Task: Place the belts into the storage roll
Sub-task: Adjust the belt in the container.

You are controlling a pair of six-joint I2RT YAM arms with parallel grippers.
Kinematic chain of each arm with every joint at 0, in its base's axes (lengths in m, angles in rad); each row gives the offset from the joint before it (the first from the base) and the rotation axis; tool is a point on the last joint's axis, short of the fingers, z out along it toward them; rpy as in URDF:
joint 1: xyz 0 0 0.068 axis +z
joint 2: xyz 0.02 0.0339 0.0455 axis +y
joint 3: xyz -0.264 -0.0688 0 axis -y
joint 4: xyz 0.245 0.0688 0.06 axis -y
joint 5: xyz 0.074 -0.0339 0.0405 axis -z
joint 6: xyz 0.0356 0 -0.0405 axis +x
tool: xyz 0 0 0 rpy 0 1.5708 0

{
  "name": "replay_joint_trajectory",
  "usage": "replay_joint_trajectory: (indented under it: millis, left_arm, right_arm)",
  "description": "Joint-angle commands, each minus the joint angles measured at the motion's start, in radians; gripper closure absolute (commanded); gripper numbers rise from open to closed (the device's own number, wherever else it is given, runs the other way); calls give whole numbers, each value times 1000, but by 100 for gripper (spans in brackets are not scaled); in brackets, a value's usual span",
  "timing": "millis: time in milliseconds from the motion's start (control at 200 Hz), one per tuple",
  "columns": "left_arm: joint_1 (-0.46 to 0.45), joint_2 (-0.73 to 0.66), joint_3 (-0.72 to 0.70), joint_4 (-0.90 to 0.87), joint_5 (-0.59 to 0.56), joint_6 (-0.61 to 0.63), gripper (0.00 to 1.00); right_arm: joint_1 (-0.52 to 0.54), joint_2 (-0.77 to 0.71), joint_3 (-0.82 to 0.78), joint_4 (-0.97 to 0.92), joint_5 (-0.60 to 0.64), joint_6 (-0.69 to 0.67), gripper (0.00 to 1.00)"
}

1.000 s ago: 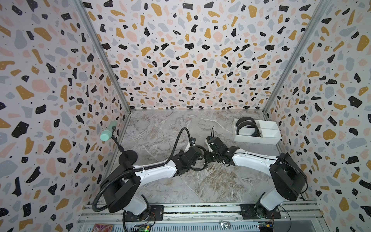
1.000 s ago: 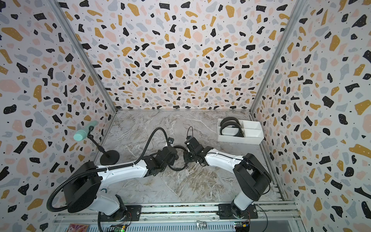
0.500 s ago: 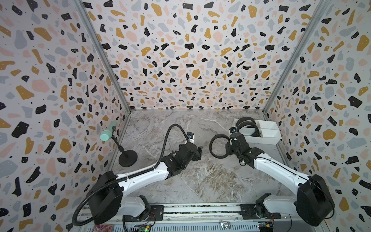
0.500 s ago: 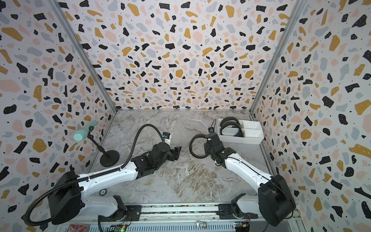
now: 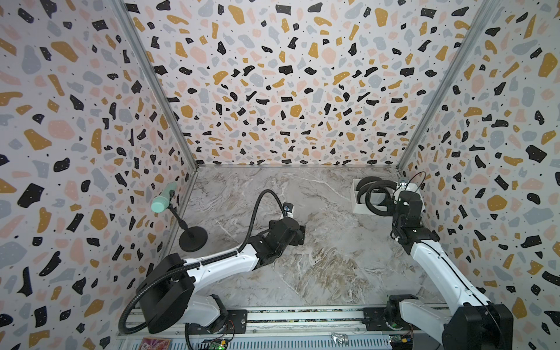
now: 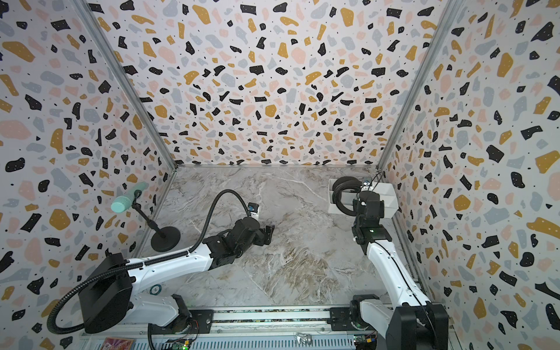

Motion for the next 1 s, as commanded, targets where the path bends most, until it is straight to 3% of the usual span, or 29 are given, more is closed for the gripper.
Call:
replay_joint_trajectory:
  millis: [0, 190, 315, 646, 751, 996]
  left_arm:
    - [6, 5, -17, 47, -3, 20, 8]
    - [5, 6, -35, 63, 1, 19, 7]
    - [5, 5, -52, 81, 9, 6, 6]
    - [5, 64, -32, 107, 41, 12, 5]
    - [5, 74, -28, 117, 44, 12, 5]
    - [5, 101, -13, 125, 47, 6, 5]
  right_arm:
    - [-100, 37, -4, 314, -34, -131, 100]
    - [-237, 188, 42, 502, -128, -232, 100]
    - [-279, 267, 35, 642, -185, -346, 100]
    - [-356, 479, 74, 907, -323, -476, 100]
    - [-417, 506, 65, 948, -438, -466, 100]
    - [-475, 599, -6, 1056, -560, -450, 100]
